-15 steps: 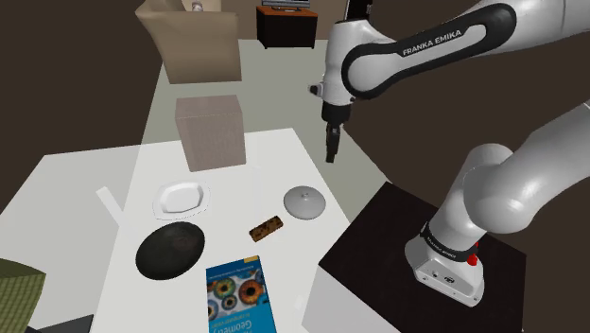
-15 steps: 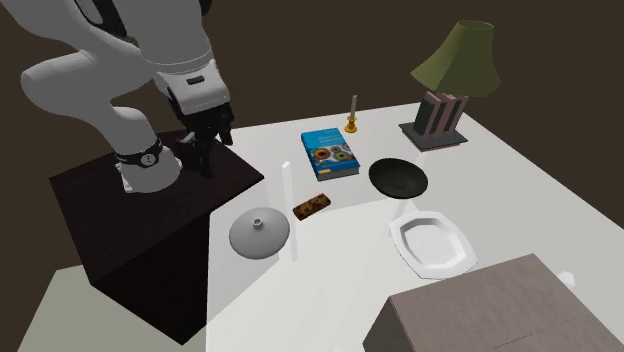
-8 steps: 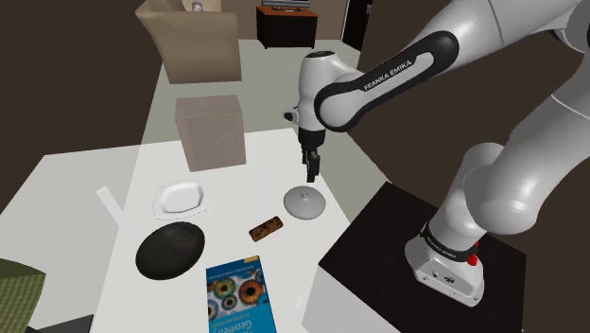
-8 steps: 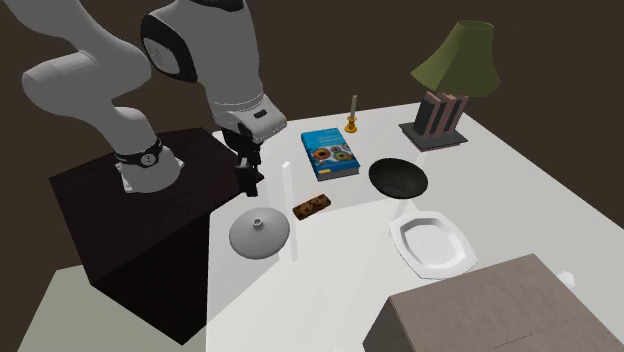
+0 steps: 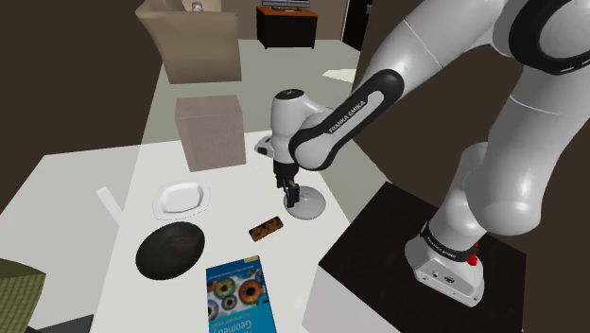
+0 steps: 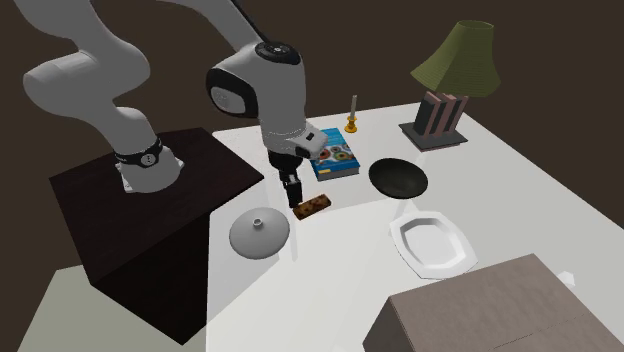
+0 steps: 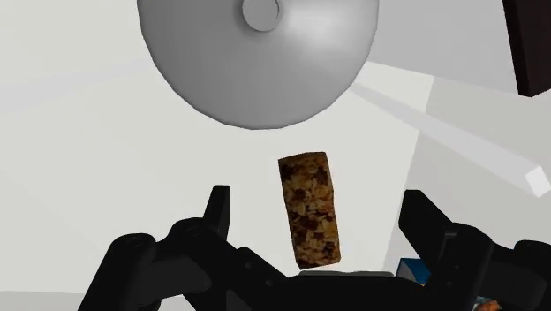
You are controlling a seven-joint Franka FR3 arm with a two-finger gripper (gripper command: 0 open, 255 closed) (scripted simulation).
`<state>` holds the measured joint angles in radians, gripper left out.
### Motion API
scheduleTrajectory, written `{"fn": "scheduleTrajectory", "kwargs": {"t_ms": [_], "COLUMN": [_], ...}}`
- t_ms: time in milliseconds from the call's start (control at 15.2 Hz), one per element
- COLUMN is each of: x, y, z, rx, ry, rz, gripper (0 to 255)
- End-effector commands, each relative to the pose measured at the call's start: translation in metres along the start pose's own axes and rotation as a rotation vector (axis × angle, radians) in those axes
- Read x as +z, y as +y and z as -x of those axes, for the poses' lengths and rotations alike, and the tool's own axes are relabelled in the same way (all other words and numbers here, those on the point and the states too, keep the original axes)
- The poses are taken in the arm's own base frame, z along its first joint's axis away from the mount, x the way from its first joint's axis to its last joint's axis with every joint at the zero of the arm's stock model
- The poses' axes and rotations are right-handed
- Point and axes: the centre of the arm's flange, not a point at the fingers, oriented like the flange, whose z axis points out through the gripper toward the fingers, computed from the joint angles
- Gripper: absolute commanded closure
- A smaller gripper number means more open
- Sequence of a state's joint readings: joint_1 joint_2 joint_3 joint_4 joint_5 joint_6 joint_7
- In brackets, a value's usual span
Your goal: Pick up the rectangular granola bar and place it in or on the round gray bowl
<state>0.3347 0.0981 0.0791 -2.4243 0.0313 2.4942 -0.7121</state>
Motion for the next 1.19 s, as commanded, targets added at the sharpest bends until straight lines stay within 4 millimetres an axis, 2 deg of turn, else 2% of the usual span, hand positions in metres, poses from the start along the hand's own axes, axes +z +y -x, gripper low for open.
{"fn": "scheduleTrajectory", "kwargs": {"t_ms": [0,396,858,1122], "x": [0.018,0.072,0.109,0.112], "y": [-0.003,-0.023,-0.022,-0.022], "z": [-0.017,-0.065,-0.065,-0.065], "rx": [-0.07,-0.262,-0.262,-0.262], "ry": [0.001,0.002,0.002,0.002], "rz": [0.008,0.03,0.03,0.03], "gripper": [0,0,0,0]}}
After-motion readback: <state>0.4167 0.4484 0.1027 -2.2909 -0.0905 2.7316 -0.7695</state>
